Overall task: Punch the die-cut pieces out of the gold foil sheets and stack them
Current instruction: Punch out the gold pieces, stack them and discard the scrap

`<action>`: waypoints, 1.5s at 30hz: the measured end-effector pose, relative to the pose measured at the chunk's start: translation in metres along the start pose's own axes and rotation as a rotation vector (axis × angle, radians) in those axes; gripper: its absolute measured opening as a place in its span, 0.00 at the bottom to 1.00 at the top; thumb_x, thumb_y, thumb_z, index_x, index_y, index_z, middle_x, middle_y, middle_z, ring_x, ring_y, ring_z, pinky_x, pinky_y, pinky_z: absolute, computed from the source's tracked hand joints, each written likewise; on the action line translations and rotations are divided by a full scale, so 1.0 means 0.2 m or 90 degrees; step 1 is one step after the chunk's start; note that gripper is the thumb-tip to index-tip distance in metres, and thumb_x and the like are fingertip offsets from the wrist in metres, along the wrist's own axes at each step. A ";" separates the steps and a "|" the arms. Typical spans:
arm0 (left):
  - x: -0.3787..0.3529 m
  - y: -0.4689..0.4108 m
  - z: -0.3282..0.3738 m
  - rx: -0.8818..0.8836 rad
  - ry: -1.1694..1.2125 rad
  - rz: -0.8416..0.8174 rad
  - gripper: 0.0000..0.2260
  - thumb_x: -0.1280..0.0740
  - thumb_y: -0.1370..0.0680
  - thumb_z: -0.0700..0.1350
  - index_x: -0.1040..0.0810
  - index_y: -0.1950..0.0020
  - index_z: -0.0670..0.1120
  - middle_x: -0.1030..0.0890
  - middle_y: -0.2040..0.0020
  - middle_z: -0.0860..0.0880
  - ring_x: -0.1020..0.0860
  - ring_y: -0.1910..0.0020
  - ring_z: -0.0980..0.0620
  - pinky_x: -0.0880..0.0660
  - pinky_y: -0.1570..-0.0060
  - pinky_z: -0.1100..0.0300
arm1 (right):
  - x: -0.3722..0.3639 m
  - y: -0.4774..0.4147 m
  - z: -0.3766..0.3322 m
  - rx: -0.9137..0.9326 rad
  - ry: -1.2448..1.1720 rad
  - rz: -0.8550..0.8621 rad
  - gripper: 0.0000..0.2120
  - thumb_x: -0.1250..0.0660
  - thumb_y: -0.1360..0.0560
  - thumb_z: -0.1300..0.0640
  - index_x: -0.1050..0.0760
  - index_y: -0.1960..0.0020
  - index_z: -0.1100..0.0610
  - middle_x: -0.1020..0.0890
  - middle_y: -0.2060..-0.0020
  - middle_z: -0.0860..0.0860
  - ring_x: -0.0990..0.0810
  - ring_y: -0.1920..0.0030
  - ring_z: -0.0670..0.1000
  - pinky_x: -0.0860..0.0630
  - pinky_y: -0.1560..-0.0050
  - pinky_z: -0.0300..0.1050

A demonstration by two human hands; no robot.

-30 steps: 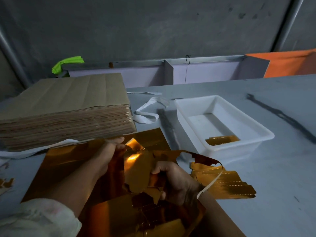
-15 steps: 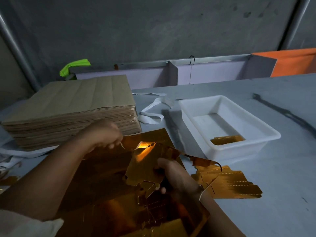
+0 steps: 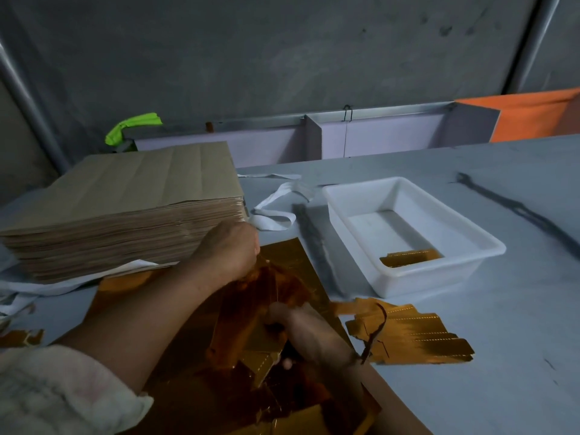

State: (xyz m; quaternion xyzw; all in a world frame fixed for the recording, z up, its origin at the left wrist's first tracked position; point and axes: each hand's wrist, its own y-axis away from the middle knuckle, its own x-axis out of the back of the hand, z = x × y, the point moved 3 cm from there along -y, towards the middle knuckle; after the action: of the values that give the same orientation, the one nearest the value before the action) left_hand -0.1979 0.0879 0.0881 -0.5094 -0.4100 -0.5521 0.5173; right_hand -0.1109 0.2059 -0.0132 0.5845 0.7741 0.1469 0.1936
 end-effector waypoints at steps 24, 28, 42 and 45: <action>-0.12 0.29 -0.17 0.270 0.716 -0.327 0.28 0.24 0.34 0.51 0.26 0.38 0.44 0.21 0.42 0.42 0.19 0.47 0.41 0.19 0.55 0.51 | 0.05 0.01 0.05 0.062 -0.265 0.023 0.16 0.38 0.19 0.52 0.27 0.40 0.63 0.21 0.69 0.57 0.26 0.74 0.50 0.32 0.76 0.39; -0.19 0.33 -0.15 0.267 0.789 -0.325 0.25 0.27 0.29 0.34 0.27 0.33 0.42 0.17 0.45 0.39 0.17 0.47 0.42 0.19 0.51 0.50 | 0.04 0.02 0.06 0.081 -0.245 0.001 0.18 0.35 0.21 0.46 0.24 0.44 0.62 0.20 0.67 0.55 0.25 0.71 0.50 0.31 0.73 0.40; -0.05 0.32 -0.14 0.259 0.868 -0.084 0.27 0.29 0.30 0.28 0.26 0.34 0.45 0.20 0.44 0.40 0.18 0.53 0.46 0.21 0.68 0.60 | 0.15 0.10 0.08 -0.154 0.377 0.040 0.19 0.38 0.20 0.44 0.26 0.64 0.55 0.22 0.80 0.46 0.26 0.82 0.43 0.30 0.76 0.32; -0.06 0.34 -0.09 0.244 0.870 -0.075 0.23 0.28 0.31 0.28 0.25 0.42 0.49 0.20 0.46 0.42 0.18 0.52 0.45 0.21 0.64 0.59 | 0.19 0.12 0.05 -0.004 0.398 0.163 0.15 0.37 0.19 0.50 0.28 0.62 0.56 0.23 0.77 0.48 0.26 0.82 0.41 0.30 0.80 0.33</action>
State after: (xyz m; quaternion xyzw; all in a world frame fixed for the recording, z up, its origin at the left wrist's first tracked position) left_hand -0.1337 0.0625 0.0682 0.0740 -0.1106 -0.6931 0.7084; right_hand -0.0954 0.2494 -0.0162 0.6030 0.7158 0.3449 -0.0715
